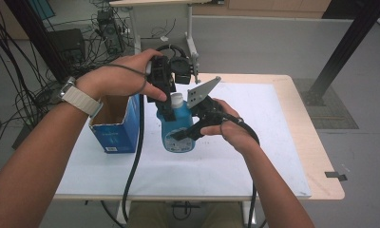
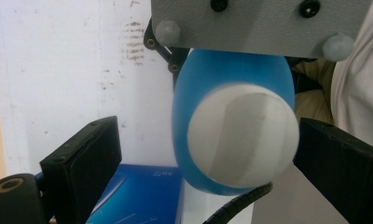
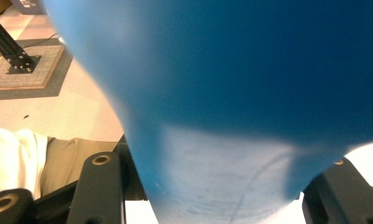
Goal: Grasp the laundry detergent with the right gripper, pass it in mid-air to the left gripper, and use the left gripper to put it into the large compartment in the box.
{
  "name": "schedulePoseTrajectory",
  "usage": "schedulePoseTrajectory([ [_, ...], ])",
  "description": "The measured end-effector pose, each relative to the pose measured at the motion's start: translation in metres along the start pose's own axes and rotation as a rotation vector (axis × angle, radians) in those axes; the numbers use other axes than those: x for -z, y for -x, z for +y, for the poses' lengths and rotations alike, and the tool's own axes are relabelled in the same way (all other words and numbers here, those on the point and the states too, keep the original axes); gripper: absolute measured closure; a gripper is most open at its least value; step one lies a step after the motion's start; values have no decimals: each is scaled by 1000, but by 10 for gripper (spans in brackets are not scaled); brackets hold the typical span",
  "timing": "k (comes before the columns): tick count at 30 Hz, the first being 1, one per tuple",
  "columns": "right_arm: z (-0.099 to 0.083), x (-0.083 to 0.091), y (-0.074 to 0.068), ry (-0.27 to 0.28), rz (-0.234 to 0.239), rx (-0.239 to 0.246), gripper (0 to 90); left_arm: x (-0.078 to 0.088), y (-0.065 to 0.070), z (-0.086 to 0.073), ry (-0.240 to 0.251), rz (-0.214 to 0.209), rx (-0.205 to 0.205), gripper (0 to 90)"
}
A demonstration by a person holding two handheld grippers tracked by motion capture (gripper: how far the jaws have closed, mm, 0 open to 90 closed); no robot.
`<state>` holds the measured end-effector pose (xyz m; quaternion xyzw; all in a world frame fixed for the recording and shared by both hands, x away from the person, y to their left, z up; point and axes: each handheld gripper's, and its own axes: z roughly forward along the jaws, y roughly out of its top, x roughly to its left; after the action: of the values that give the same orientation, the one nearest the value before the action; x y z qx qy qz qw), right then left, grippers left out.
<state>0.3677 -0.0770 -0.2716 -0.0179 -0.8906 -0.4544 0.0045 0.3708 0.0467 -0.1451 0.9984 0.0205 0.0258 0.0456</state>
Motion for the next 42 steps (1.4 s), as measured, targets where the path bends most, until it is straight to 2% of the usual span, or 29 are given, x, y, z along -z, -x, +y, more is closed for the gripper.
schedulePoseTrajectory([
  [16,4,-1,-2,3,6,1,441,-10,1,2,9,-10,-8,89],
  [17,4,-1,-2,3,-7,10,441,-11,2,2,7,-11,-9,90],
  [18,5,-1,-3,4,7,-5,441,-11,2,2,8,-13,-10,92],
  [21,5,0,-3,8,7,-1,441,-13,2,3,11,-15,-9,97],
  [24,6,1,-5,0,8,-19,441,-15,2,4,8,-23,-17,108],
  [25,6,1,-3,13,3,3,441,-16,2,4,9,-27,-18,110],
  [27,6,1,-3,16,5,4,441,-17,2,4,9,-31,-22,114],
  [33,6,2,-2,25,1,10,441,-22,2,5,16,-43,-25,155],
  [34,7,3,-5,19,9,-25,441,-22,2,6,16,-45,-28,166],
  [35,7,3,-6,18,9,-30,441,-23,3,6,19,-45,-29,181],
  [42,7,3,-5,16,4,-13,441,-24,3,6,19,-60,-42,260],
])
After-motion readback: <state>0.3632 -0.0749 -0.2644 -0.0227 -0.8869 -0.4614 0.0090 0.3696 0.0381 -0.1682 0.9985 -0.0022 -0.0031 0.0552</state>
